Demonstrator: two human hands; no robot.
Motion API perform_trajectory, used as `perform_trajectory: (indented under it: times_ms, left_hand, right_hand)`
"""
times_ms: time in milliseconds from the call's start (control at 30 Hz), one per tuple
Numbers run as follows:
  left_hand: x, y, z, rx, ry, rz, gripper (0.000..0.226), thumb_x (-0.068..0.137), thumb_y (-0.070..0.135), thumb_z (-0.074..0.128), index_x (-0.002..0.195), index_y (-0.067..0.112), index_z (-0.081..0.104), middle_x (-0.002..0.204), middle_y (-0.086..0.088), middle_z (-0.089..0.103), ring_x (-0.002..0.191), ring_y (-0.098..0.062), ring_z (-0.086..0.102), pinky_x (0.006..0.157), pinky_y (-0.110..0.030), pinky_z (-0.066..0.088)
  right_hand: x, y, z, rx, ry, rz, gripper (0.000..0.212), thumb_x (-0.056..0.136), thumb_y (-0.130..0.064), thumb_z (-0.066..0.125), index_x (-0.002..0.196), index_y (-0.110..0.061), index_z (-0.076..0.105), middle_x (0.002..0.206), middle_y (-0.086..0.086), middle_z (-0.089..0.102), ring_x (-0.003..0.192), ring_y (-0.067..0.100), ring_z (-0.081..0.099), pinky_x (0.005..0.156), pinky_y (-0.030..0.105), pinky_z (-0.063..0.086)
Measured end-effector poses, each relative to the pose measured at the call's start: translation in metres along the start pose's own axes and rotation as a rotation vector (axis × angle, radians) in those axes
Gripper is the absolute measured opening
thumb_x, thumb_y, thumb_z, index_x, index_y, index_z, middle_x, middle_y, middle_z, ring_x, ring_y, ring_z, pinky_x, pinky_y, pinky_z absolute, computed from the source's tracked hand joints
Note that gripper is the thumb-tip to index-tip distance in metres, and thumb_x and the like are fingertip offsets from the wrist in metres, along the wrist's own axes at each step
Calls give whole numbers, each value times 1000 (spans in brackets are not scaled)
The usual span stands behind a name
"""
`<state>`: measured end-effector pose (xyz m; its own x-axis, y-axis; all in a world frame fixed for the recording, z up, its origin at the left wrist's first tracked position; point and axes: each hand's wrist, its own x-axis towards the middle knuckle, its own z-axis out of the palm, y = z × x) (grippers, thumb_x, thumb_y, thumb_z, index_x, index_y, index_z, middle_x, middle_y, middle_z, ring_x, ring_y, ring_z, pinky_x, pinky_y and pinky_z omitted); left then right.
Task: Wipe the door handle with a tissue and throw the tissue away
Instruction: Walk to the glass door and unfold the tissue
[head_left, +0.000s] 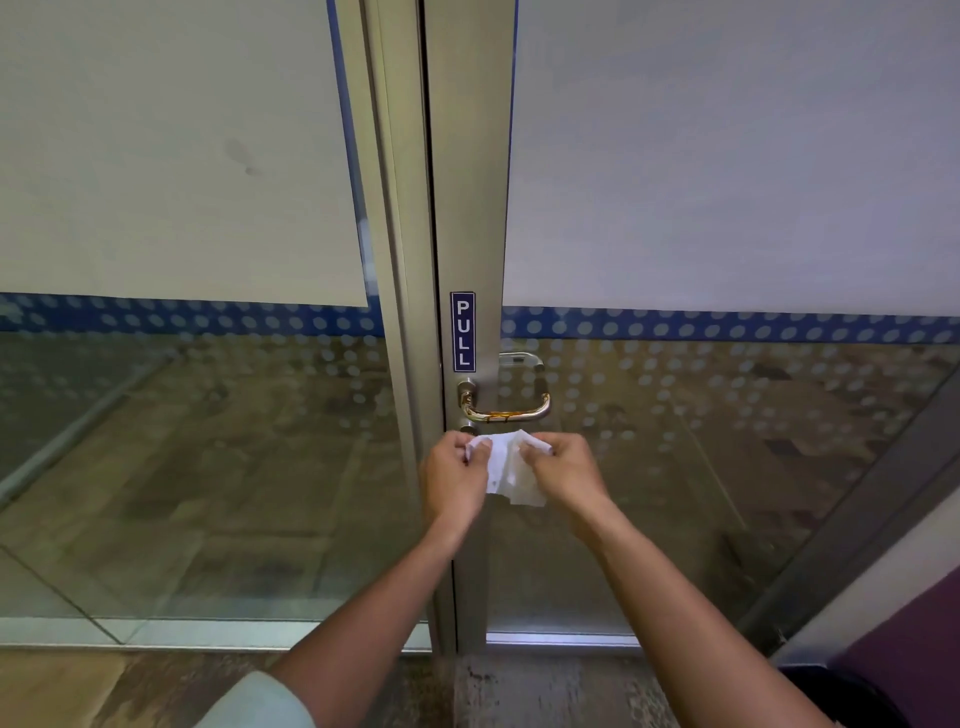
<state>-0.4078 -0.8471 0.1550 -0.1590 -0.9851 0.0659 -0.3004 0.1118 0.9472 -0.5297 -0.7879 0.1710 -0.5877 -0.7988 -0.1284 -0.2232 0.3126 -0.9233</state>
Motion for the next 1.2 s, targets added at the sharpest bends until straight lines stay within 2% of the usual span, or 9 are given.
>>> perform_trajectory:
  times_ms: [133, 267, 433, 533, 600, 700, 767, 933, 1200]
  left_hand:
    - [-13, 2, 16, 22, -28, 100, 4, 93, 17, 66, 90, 14, 68, 82, -3, 76, 79, -20, 73, 72, -36, 59]
    - [-15, 8, 20, -24, -89, 62, 22, 91, 13, 68, 112, 7, 70, 103, -6, 76, 90, -11, 70, 83, -20, 56]
    - [-7, 8, 19, -159, -151, 9, 33, 86, 14, 79, 116, 5, 69, 102, -2, 71, 88, -4, 68, 77, -9, 53]
    - [0, 3, 20, -170, -135, -4, 21, 90, 5, 71, 111, 4, 74, 104, -6, 76, 98, -21, 73, 86, -31, 57]
    - [3, 0, 20, -192, -131, -30, 16, 94, 2, 64, 102, 6, 77, 93, -7, 78, 87, -19, 74, 75, -27, 56]
    - [11, -2, 16, -238, -205, -85, 15, 95, 5, 64, 104, 9, 76, 97, -7, 79, 90, -17, 74, 85, -32, 59]
    - [13, 1, 11, -277, -335, -92, 15, 97, 5, 62, 102, 11, 74, 98, -8, 79, 94, -20, 74, 89, -37, 58]
    - [21, 7, 4, -297, -504, -57, 14, 98, 2, 58, 100, 8, 70, 87, -4, 77, 77, -12, 72, 64, -19, 54]
    - [50, 3, -16, -173, -517, -48, 10, 94, 7, 67, 97, 14, 74, 98, -12, 77, 90, -21, 72, 88, -39, 58]
  right_hand:
    - [-2, 2, 9, 315, -164, 60, 30, 99, -20, 51, 92, -13, 79, 83, 9, 76, 76, 22, 66, 70, 31, 53]
    - [-3, -7, 7, 586, -341, 193, 78, 92, -70, 40, 91, -1, 75, 90, 22, 73, 84, 24, 69, 82, 34, 52]
    - [1, -10, -10, 699, -632, 235, 112, 78, -89, 18, 130, 3, 57, 128, 19, 65, 120, 21, 63, 91, 32, 48]
    - [9, -1, -18, 602, -631, 245, 109, 76, -91, 18, 137, -7, 52, 134, 11, 62, 126, 17, 56, 104, 34, 41]
    - [14, 4, -20, 512, -551, 211, 98, 83, -84, 29, 137, -7, 55, 136, 8, 62, 126, 20, 58, 108, 38, 42]
    - [21, 13, -23, 343, -292, 85, 55, 83, -63, 63, 111, -16, 66, 106, 5, 73, 88, 15, 68, 82, 31, 53]
    - [23, 20, -28, 292, -215, 83, 56, 76, -62, 73, 112, -20, 62, 106, 3, 71, 89, 16, 68, 76, 34, 56]
    - [20, 26, -39, 452, -465, 70, 35, 84, -32, 73, 110, -8, 73, 109, 14, 75, 92, 21, 69, 83, 37, 53]
    - [10, 21, -19, 559, -324, 122, 26, 88, -6, 69, 112, 5, 68, 102, 18, 76, 86, 25, 71, 78, 37, 58]
